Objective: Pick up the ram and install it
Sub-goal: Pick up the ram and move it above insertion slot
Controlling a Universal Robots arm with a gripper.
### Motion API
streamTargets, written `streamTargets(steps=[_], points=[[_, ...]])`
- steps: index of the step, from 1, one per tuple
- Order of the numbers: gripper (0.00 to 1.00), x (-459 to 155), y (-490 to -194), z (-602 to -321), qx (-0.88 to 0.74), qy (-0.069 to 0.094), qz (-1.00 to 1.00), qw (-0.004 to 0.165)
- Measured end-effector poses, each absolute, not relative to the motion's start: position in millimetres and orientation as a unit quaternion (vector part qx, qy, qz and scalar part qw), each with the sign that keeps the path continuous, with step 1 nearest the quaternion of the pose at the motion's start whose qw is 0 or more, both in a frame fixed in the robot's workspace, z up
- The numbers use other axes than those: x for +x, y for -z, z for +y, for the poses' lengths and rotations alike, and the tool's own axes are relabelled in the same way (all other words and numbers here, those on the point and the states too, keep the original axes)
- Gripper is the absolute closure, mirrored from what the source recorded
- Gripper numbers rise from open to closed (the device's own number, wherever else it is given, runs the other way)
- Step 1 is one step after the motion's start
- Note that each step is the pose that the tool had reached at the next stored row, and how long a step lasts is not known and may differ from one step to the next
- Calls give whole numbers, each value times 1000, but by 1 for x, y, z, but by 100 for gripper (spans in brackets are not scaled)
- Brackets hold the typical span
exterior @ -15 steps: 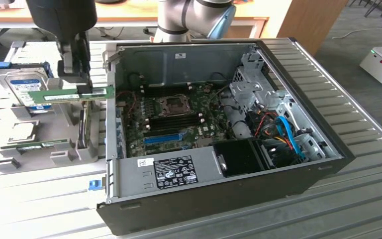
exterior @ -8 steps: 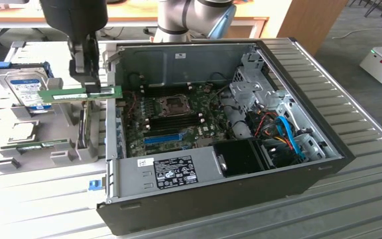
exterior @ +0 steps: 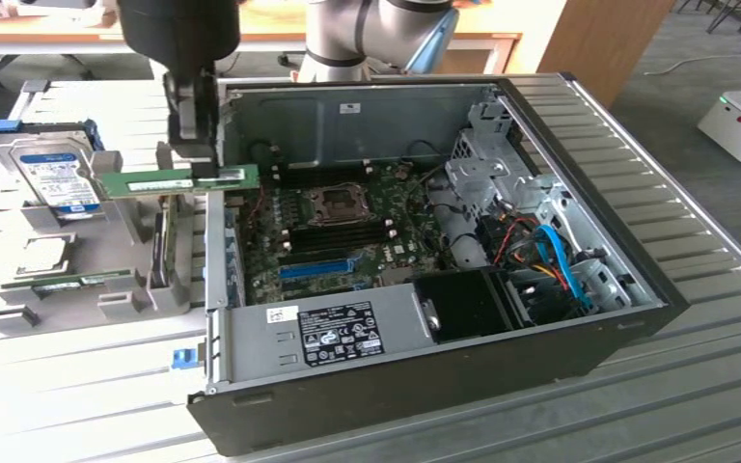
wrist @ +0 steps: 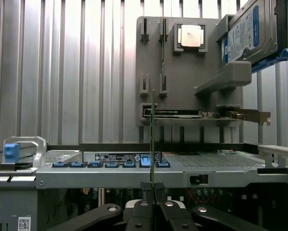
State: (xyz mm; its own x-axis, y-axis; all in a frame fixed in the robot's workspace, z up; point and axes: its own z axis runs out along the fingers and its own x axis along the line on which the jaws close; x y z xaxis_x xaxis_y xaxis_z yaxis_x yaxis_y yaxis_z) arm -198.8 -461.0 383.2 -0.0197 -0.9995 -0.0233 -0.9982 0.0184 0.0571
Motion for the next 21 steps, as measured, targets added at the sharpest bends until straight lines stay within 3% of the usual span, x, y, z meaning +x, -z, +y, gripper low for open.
streamTargets(steps=[21], points=[[88, -143, -383, -461, 700, 30, -713, 13]])
